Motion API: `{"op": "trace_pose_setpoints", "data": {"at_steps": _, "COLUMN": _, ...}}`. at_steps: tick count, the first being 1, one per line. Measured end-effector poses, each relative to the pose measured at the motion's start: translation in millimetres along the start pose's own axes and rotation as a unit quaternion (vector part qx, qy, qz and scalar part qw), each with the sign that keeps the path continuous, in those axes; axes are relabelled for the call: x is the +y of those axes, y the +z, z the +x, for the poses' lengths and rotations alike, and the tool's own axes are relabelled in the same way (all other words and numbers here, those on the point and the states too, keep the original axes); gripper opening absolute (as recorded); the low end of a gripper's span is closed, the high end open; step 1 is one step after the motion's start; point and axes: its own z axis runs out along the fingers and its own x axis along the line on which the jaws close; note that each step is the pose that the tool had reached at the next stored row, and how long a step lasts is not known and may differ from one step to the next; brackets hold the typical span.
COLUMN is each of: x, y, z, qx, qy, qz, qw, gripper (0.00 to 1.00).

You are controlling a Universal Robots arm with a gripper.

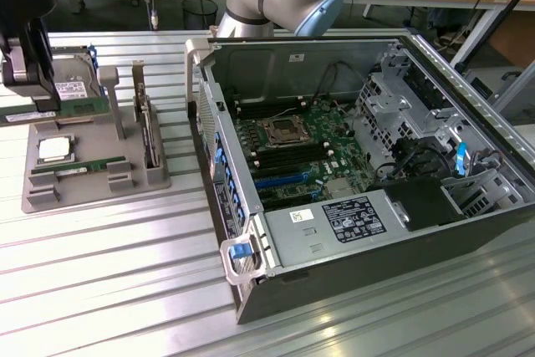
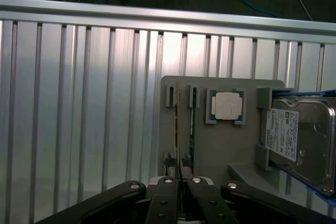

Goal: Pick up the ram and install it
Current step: 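Pick up the ram and move it above insertion slot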

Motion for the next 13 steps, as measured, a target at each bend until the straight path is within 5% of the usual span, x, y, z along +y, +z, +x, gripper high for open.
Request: {"op": "trace_pose_setpoints", "data": {"at_steps": 13, "x": 0.1, "y": -9.5, "z": -0.3, "qx": 0.0000, "qy": 0.000, "qz": 0.0000, "qw": 1.0000, "gripper": 0.13}}
